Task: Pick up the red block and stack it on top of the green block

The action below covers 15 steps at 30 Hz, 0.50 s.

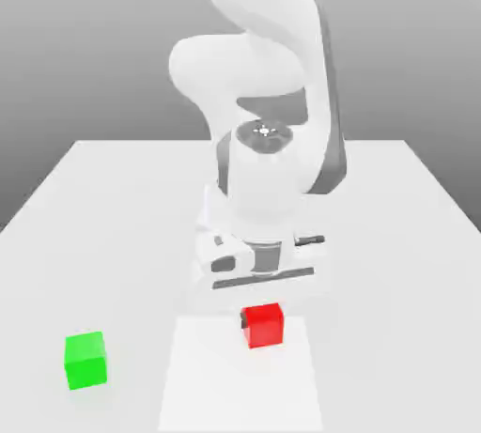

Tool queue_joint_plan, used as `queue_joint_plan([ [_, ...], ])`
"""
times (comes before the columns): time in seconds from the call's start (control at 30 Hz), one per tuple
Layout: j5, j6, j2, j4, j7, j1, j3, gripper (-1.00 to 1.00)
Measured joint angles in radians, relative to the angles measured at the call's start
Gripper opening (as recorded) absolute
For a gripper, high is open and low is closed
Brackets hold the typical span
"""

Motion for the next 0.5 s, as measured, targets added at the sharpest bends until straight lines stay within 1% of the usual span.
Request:
queue_joint_plan([
  [0.1,-0.005,-0.092,-0.107,-0.015,0.004,0.007,-0.008,-1.0],
  [0.17,-0.01,-0.132,-0.128,0.004,0.053,-0.029,-0.025,-1.0],
  [0.5,-0.006,-0.261,-0.061,0.201,0.429,-0.265,-0.133,-1.0],
])
